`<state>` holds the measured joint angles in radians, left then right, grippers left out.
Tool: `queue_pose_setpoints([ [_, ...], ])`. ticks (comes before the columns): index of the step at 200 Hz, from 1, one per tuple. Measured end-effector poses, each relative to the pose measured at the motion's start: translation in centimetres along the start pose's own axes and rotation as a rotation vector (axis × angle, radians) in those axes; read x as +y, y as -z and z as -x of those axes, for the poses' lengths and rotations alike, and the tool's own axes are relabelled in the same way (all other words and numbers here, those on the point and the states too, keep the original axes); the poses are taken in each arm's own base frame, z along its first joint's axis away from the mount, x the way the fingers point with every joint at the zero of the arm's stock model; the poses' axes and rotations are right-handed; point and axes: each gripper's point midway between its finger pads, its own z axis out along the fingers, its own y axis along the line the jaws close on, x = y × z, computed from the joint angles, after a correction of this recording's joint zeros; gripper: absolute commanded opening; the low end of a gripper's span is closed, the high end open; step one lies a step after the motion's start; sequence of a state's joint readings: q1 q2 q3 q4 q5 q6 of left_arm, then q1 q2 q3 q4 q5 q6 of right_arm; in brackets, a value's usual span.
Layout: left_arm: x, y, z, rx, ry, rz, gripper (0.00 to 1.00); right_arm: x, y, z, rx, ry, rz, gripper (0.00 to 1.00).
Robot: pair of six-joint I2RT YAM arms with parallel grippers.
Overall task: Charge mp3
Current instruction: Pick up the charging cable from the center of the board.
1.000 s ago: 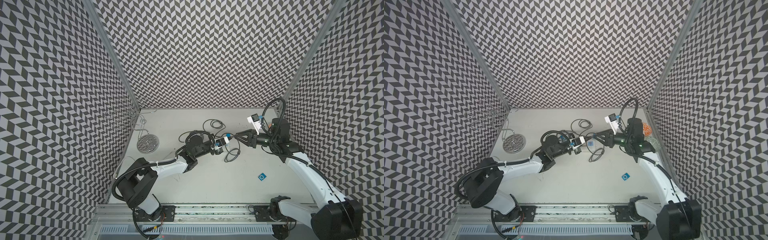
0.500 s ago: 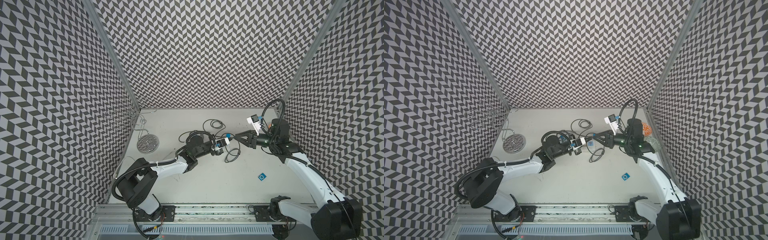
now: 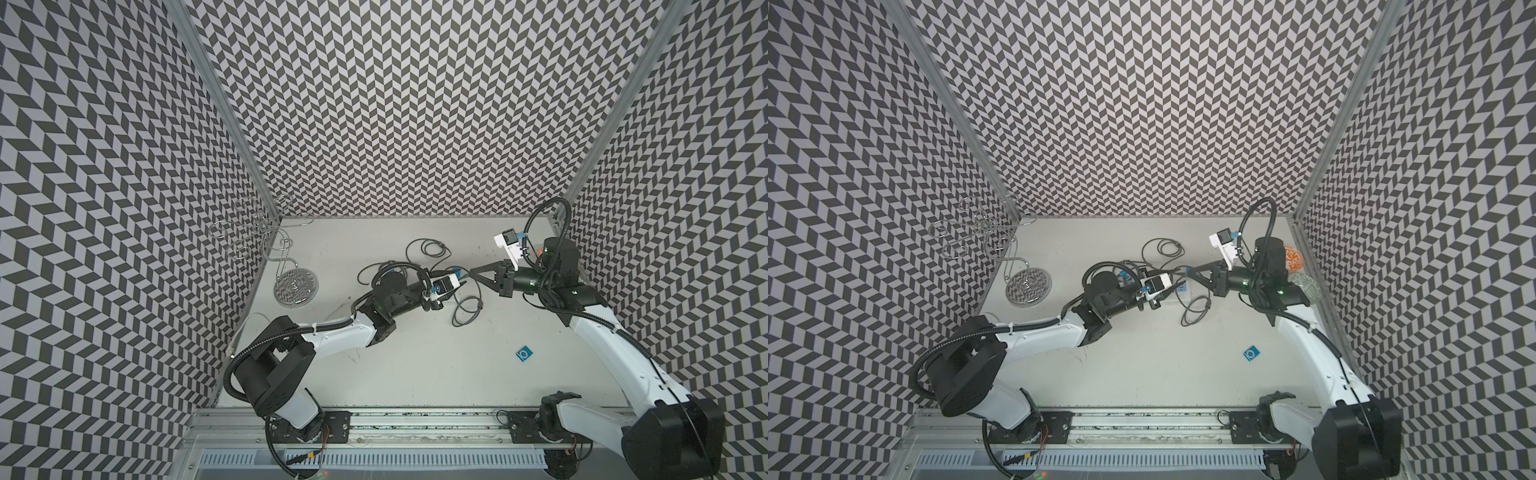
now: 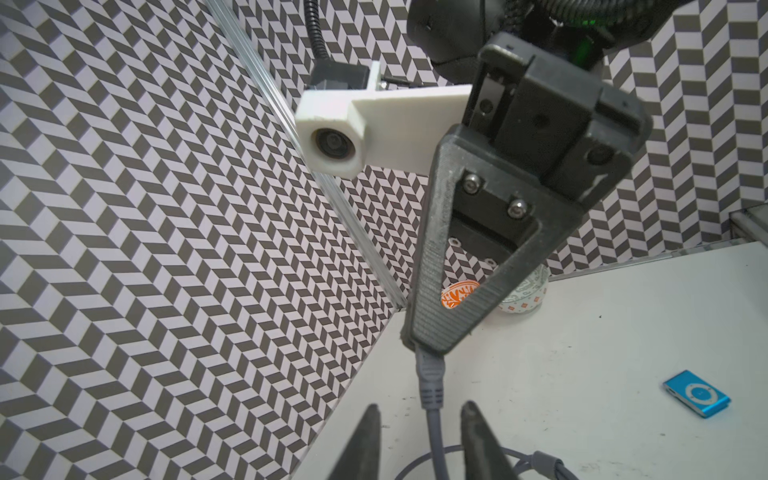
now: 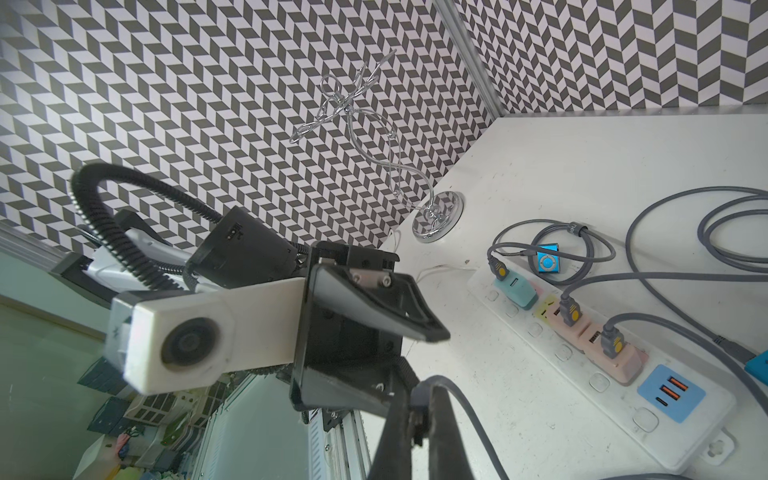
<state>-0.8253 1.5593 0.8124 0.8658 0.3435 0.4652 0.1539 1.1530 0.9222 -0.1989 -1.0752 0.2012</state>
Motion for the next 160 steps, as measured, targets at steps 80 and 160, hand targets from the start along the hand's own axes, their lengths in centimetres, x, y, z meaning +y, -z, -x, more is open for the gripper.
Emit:
queue_pose_setpoints([
  [80, 0.5, 1.1, 1.8, -0.154, 0.01, 0.072, 0.35, 0.8, -0.1, 0.5, -0.005, -0.052, 0.052, 0.0],
  [160, -0.2, 0.9, 1.3, -0.229, 0.01, 0.084, 0.32, 1.3, 0.1, 0.9, -0.007, -0.089, 0.085, 0.0],
])
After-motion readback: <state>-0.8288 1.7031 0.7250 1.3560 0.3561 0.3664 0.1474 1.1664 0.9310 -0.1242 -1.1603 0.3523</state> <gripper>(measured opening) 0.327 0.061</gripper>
